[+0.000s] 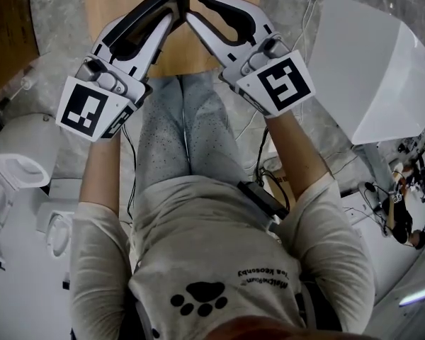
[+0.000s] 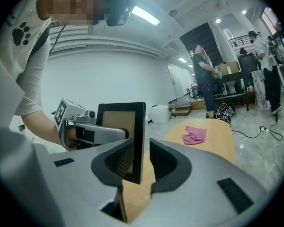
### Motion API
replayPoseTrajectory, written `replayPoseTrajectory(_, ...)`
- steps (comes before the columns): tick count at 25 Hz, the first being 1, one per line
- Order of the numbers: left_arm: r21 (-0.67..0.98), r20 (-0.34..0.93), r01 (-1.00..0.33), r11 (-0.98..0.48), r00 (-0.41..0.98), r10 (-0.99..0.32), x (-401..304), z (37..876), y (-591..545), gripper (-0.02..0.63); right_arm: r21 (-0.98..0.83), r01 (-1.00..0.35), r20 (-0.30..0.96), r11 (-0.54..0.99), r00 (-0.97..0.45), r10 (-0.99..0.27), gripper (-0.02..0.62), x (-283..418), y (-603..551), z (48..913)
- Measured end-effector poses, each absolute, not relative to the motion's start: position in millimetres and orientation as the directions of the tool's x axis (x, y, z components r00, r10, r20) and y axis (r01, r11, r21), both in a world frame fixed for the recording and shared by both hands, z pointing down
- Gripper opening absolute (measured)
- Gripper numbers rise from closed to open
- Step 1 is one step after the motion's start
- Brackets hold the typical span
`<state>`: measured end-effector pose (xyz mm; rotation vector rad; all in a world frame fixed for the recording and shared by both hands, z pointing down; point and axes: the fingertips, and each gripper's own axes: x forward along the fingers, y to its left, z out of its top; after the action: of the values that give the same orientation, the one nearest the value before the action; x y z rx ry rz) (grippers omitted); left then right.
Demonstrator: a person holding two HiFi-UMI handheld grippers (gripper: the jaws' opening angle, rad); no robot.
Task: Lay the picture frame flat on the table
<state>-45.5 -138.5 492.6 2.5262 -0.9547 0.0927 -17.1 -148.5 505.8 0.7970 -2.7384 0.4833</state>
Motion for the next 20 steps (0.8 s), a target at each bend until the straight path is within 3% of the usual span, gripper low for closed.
replayPoseTrajectory(11, 0.410, 0.134, -0.503, -0.761, 0.858, -0.496, -39.1, 496.0, -135.8, 0.017, -0.274, -0.423, 0.290, 0.864, -0.893, -0.345, 0.121, -27.7, -143.4, 516.7)
replayPoseTrajectory(20, 0.371, 0.140, -0.398, -0.839, 0.917, -0.373, -30.5, 499.6, -128.6, 0.017, -0.320, -0.336, 0.244, 0.886, -0.933, -0.265, 0.091, -23.4, -133.5, 520.2)
